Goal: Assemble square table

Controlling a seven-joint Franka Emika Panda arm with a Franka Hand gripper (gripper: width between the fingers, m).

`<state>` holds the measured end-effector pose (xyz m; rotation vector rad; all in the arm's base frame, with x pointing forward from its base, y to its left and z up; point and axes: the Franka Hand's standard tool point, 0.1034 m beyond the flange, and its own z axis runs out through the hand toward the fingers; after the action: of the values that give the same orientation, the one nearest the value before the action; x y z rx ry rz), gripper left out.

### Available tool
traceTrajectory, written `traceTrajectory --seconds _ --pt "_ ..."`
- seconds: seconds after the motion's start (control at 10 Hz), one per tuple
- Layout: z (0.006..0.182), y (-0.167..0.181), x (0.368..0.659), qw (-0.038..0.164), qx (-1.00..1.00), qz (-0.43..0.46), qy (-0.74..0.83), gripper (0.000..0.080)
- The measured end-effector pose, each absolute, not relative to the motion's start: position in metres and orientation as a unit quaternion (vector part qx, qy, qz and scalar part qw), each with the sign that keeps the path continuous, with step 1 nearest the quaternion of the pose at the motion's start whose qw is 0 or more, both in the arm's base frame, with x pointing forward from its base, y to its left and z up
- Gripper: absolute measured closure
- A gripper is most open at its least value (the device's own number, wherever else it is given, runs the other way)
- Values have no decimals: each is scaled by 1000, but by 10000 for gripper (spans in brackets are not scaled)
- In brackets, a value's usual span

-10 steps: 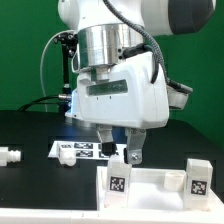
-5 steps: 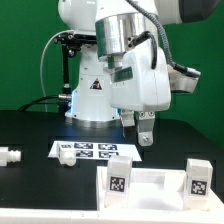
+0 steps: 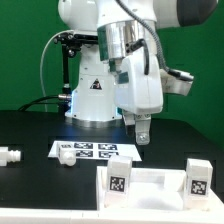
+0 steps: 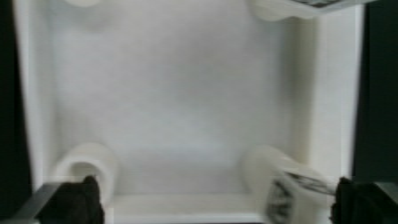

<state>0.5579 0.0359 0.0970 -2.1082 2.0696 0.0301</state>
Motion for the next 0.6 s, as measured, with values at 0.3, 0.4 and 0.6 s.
traceTrajectory --seconds 0.3,0.4,0.6 --pt "93 47 559 91 -709 12 699 151" --pt "93 47 559 91 -709 13 699 151" --pt "91 47 557 93 -706 13 702 151"
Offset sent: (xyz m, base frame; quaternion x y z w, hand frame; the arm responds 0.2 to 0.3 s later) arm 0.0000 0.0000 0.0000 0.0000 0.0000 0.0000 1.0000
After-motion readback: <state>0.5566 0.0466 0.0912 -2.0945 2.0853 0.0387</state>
